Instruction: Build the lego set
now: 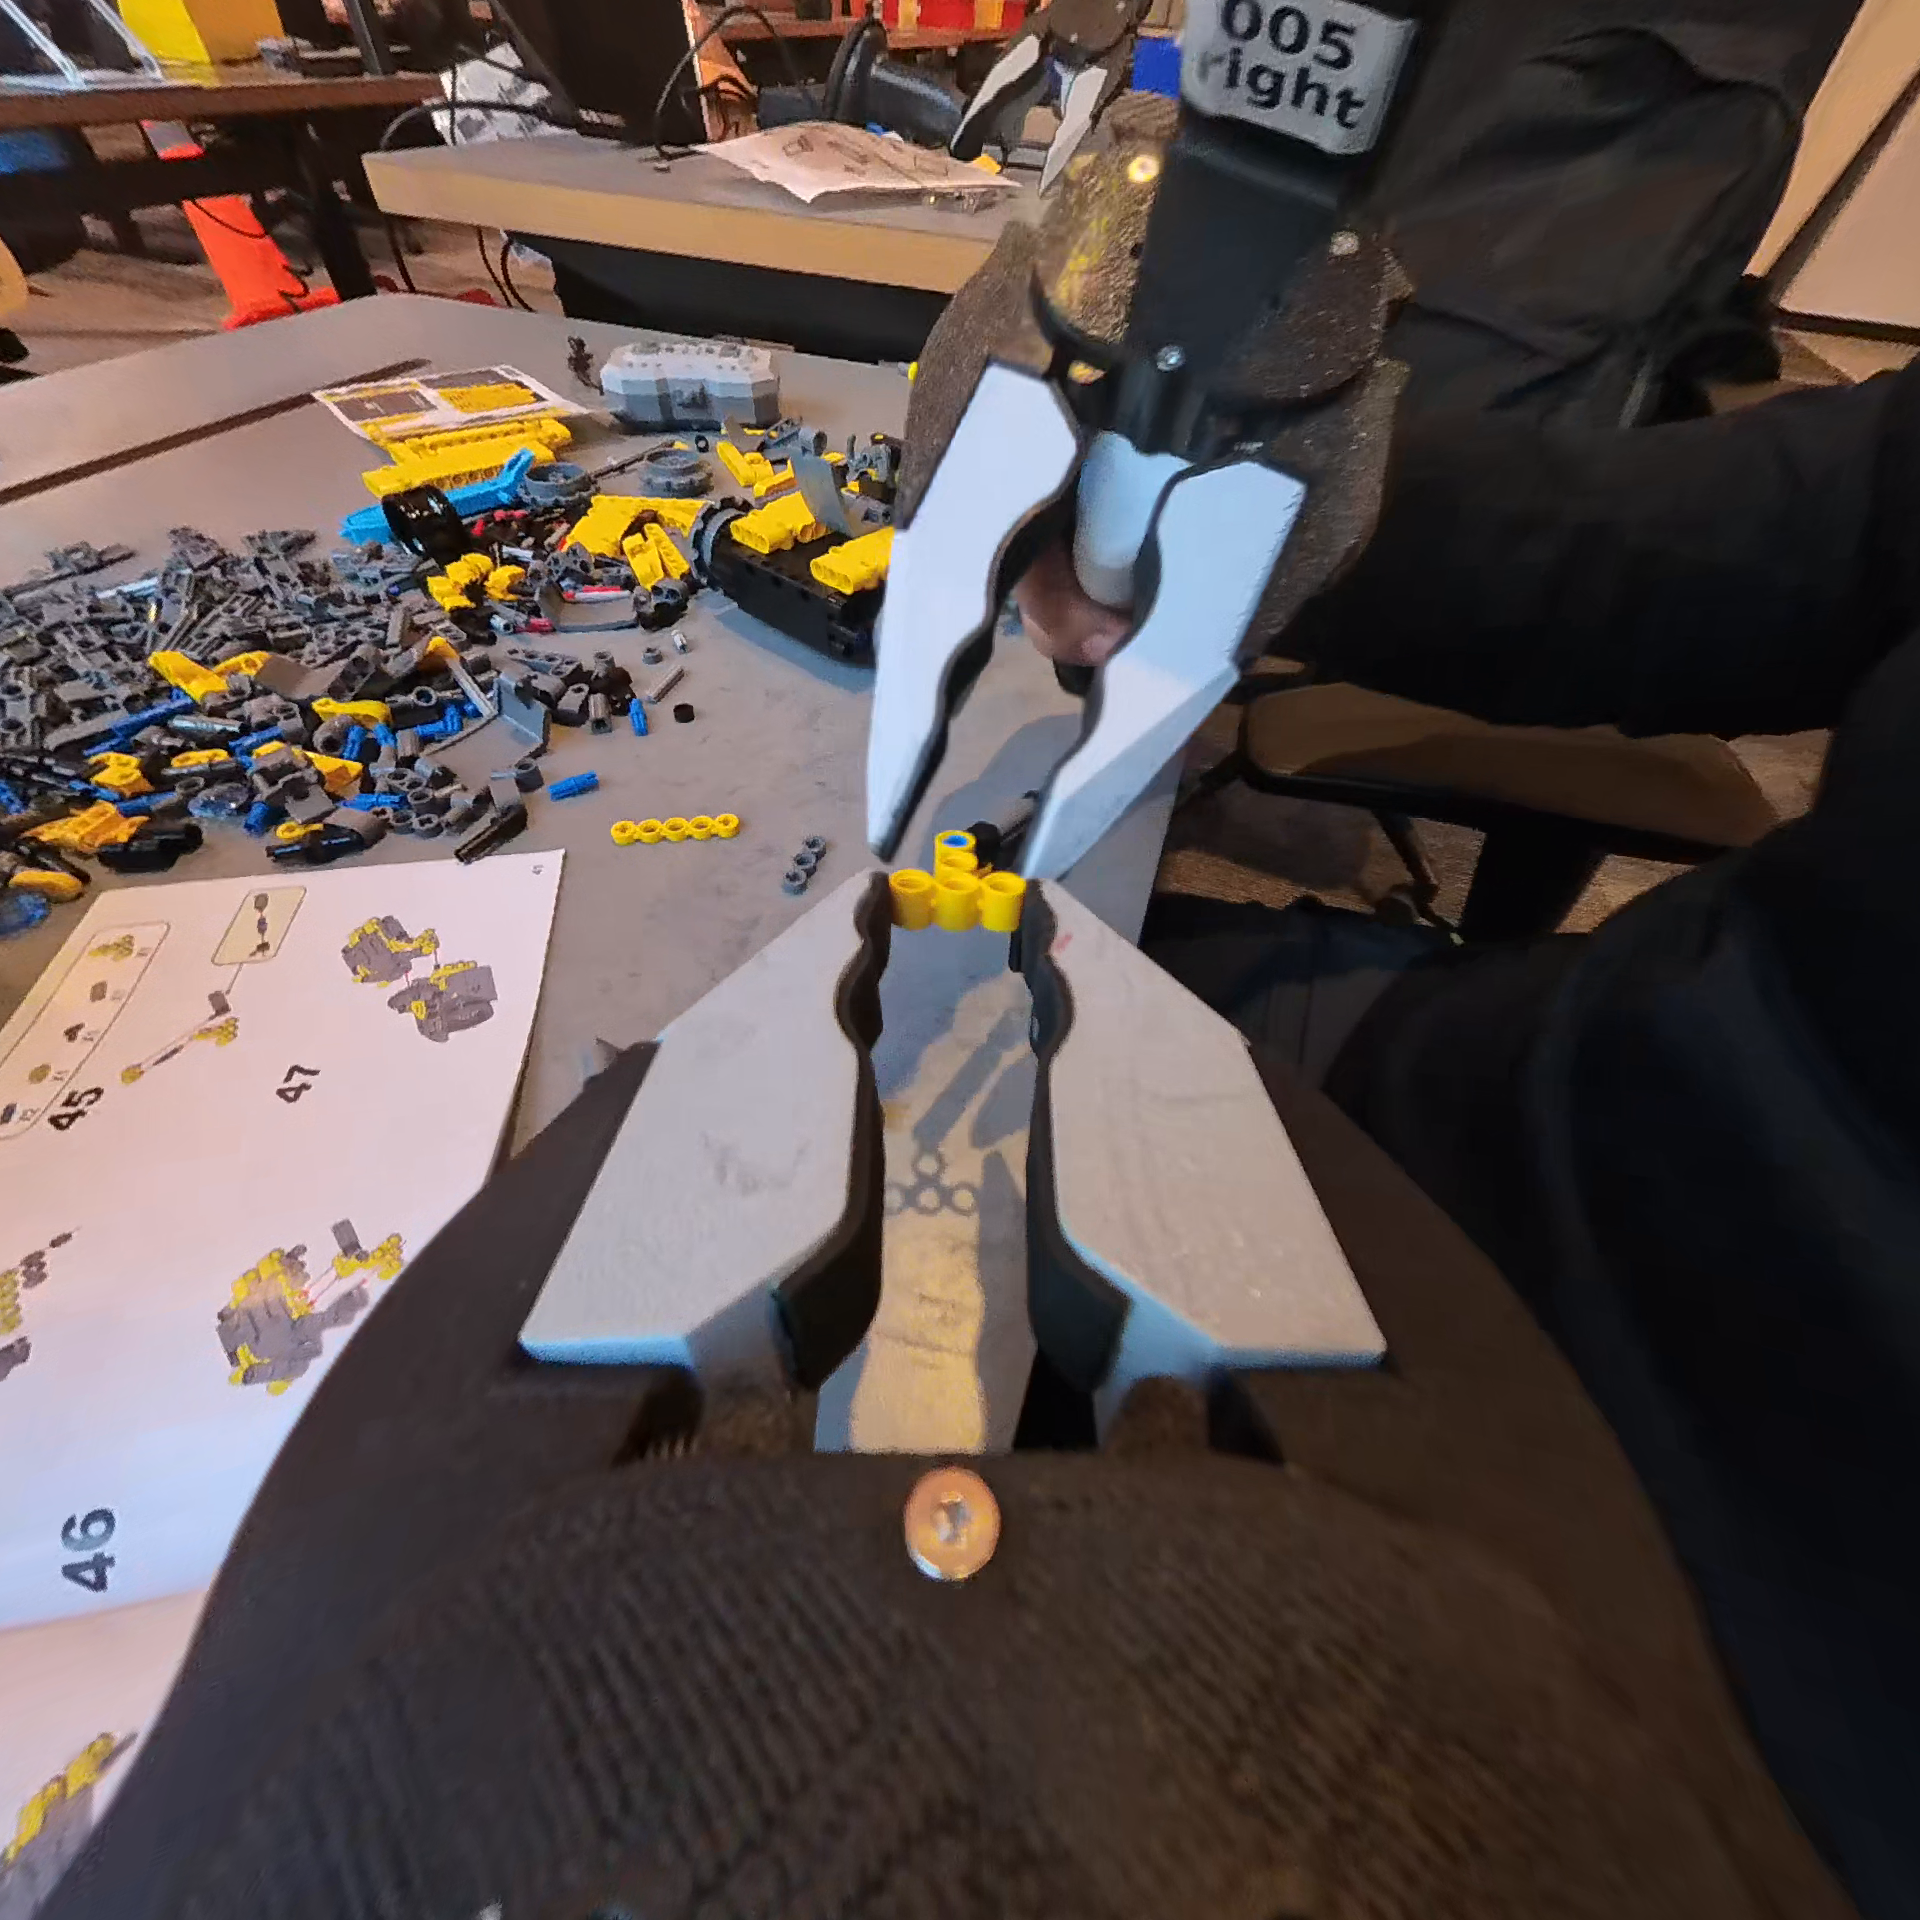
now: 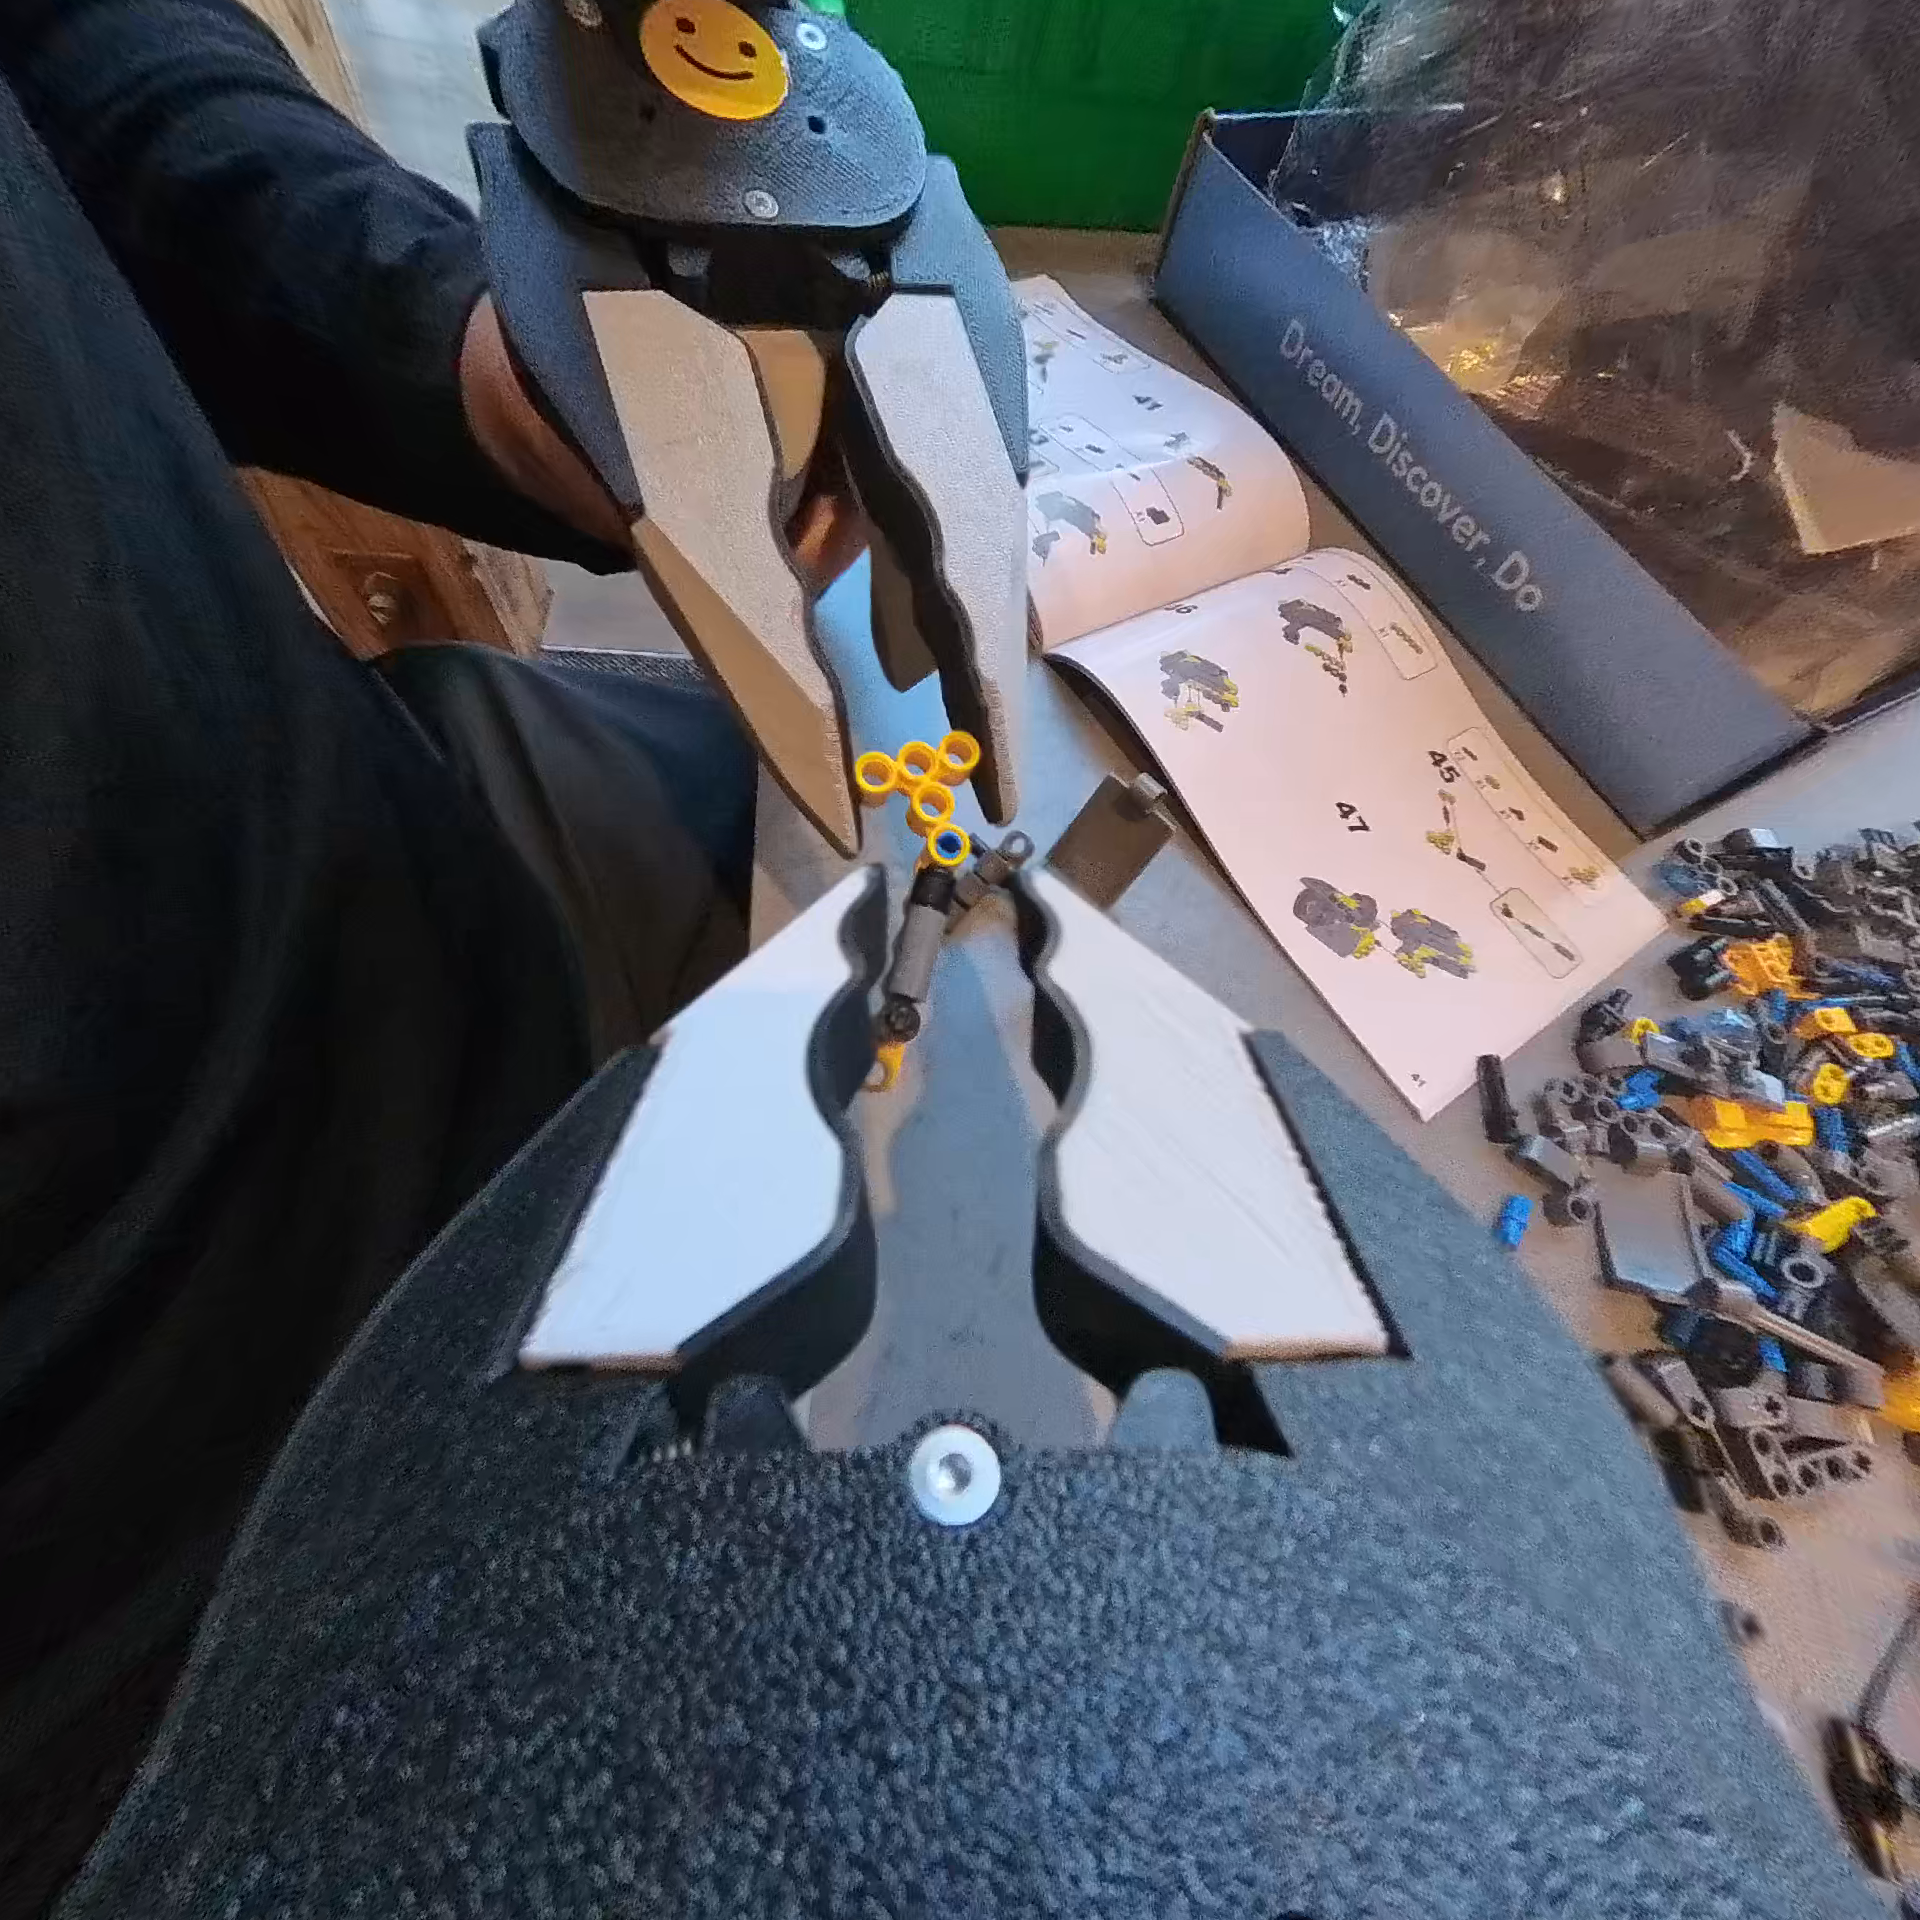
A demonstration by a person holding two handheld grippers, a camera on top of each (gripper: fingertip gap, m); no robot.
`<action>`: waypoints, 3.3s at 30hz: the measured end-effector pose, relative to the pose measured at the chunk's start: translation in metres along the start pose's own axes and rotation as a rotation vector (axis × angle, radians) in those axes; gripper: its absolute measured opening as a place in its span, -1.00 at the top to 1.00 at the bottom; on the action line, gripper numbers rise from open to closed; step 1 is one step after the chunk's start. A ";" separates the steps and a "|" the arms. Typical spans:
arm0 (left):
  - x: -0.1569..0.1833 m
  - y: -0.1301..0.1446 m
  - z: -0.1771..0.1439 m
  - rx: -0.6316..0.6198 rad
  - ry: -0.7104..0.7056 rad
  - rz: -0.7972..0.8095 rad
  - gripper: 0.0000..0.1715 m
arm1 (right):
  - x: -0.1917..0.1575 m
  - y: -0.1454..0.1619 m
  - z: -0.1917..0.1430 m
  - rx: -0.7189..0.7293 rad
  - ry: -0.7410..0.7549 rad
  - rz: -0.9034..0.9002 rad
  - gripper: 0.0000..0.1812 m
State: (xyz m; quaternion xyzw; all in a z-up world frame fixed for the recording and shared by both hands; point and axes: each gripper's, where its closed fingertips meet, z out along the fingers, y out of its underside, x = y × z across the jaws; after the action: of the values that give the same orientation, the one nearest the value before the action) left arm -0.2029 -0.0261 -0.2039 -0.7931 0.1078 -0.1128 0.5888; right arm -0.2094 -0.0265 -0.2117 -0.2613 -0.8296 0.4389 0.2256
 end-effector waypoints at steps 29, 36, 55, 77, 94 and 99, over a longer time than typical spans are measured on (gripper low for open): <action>-0.013 0.009 0.005 -0.044 -0.060 -0.080 0.67 | 0.036 0.089 -0.024 -0.251 0.159 0.578 0.82; -0.015 0.017 0.000 -0.064 -0.100 -0.072 0.68 | 0.043 0.084 -0.047 -0.235 0.234 0.537 0.80; -0.041 0.014 -0.022 -0.005 -0.168 -0.196 0.66 | 0.085 0.054 -0.133 0.156 0.515 0.480 0.70; -0.020 0.018 -0.010 -0.045 -0.099 -0.113 0.73 | 0.032 0.097 -0.026 -0.322 0.120 0.283 0.81; 0.010 0.003 0.007 -0.064 -0.059 -0.049 0.73 | -0.004 0.032 -0.008 -0.239 0.190 -0.052 0.83; 0.010 0.010 0.008 -0.113 -0.110 0.099 0.93 | -0.014 0.028 -0.008 -0.204 0.128 -0.027 0.83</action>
State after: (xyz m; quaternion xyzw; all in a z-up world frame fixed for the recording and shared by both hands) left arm -0.1916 -0.0240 -0.2149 -0.8238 0.1207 -0.0337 0.5529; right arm -0.1874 -0.0176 -0.2332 -0.2993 -0.8572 0.3316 0.2563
